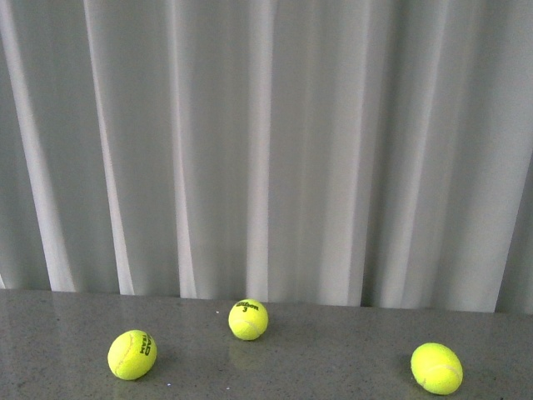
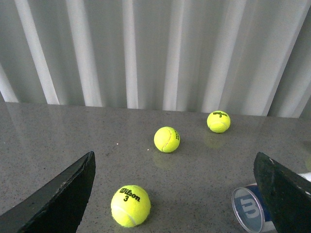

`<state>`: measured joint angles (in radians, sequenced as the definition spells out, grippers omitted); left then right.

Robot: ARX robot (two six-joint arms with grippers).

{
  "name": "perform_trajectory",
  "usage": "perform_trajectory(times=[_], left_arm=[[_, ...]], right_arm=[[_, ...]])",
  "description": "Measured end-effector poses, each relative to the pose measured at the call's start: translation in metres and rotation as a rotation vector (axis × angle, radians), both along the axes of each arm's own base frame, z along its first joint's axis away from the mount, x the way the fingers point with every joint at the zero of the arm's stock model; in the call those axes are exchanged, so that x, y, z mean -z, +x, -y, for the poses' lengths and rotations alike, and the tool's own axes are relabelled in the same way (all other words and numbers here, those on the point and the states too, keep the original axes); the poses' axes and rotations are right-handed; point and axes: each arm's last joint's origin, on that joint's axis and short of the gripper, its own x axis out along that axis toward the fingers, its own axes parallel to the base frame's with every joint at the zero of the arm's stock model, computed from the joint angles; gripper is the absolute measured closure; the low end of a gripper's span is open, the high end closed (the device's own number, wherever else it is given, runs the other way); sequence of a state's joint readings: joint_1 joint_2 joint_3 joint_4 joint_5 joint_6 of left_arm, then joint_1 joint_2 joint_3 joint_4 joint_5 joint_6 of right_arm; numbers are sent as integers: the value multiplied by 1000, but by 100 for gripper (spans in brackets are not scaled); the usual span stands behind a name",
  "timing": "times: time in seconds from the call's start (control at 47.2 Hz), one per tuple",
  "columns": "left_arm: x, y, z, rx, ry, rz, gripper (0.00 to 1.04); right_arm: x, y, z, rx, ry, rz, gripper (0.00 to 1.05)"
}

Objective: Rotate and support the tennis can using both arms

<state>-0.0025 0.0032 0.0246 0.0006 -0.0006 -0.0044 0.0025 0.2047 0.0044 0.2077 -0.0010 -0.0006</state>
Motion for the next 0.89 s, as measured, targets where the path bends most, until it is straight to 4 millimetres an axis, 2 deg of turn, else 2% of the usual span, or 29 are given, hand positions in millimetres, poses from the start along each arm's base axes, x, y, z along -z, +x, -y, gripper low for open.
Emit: perform_trajectory(times=[0.402,0.466,0.551,0.762,0.805,0.889], left_arm=[[0,0,0,0,0,1,7],[0,0,0,0,0,1,7],[0,0,0,0,0,1,7],[0,0,0,0,0,1,7],[0,0,0,0,0,1,7],[0,0,0,0,0,1,7]], right_arm=[[3,-13,0,-1,-2,-6,99],[3,-13,0,-1,-2,-6,89],[3,-13,0,-1,-2,-6,70],[3,-13,0,-1,-2,-6,36],[3,-13,0,-1,-2,-6,25],[3,-13,0,-1,-2,-6,11]])
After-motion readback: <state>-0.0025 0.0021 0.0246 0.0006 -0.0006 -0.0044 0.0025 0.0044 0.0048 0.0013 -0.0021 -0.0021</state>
